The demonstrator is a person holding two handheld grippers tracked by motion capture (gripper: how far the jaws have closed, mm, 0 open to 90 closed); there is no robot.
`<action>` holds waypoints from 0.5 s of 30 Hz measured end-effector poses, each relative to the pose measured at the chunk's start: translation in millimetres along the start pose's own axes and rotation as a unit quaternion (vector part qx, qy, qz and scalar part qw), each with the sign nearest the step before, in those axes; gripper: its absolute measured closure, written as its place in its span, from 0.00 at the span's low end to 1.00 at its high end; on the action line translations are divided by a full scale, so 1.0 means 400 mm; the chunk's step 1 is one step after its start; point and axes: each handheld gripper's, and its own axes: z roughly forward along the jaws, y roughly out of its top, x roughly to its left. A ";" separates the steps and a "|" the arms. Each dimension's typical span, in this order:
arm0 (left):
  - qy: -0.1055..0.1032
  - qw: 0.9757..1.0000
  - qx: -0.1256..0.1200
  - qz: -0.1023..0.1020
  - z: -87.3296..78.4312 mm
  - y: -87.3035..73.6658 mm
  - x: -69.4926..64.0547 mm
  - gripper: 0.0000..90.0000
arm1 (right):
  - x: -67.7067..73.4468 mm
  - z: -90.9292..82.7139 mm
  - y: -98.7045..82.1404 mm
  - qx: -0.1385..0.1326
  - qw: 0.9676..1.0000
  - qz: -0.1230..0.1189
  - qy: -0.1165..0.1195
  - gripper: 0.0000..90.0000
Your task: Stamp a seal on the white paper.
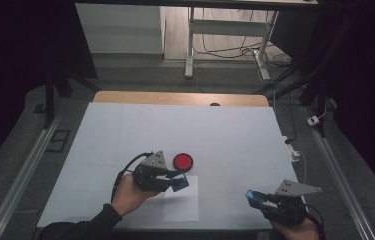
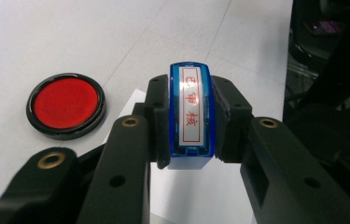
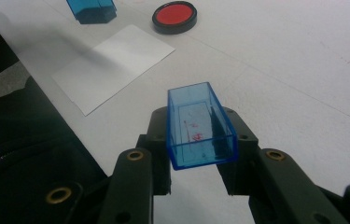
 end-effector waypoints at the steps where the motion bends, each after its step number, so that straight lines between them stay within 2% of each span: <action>1: 0.002 1.000 0.003 0.001 0.004 -0.001 0.000 0.78 | 0.000 0.000 0.000 0.000 1.000 0.000 0.000 0.77; 15: 0.012 1.000 0.028 -0.004 0.048 -0.019 0.007 0.78 | 0.000 0.000 0.000 0.001 1.000 0.000 0.002 0.77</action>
